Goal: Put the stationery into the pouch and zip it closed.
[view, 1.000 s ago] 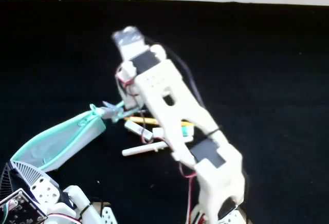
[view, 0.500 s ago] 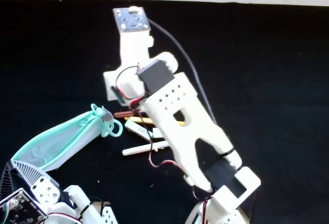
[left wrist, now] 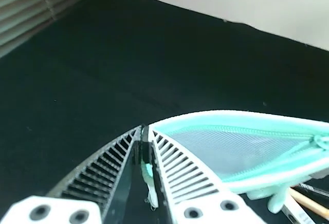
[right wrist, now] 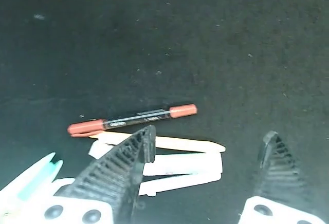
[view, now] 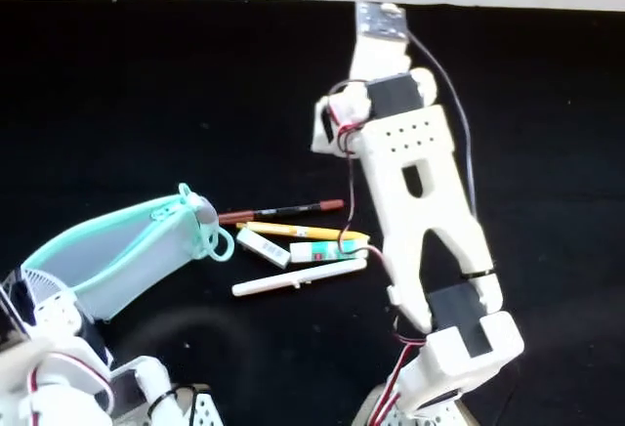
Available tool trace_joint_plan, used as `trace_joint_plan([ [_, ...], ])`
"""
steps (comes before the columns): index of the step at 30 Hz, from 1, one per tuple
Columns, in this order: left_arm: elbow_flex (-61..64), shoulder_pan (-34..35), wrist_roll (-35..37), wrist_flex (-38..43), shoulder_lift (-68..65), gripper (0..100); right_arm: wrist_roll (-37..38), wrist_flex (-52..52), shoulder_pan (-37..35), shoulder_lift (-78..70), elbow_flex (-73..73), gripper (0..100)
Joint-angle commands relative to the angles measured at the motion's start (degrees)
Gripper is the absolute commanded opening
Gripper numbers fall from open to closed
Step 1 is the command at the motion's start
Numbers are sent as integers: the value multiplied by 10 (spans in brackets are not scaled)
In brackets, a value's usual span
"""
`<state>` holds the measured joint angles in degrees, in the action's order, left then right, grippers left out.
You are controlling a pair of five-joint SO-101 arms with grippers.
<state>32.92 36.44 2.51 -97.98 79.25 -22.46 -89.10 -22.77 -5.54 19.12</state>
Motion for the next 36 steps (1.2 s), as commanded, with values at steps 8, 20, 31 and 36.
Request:
trace_joint_plan([
  [8, 26, -20, -91, -31, -100, 91, 7, 9, 10, 29, 0, 317],
  [20, 58, 17, -200, -32, -102, 162, 7, 22, 10, 27, -3, 317],
  [31, 59, 13, -274, -31, -101, 18, 7, 22, 7, 27, -3, 317],
  [36, 22, 12, -273, -28, -100, 7, 5, 22, 7, 27, -3, 317],
])
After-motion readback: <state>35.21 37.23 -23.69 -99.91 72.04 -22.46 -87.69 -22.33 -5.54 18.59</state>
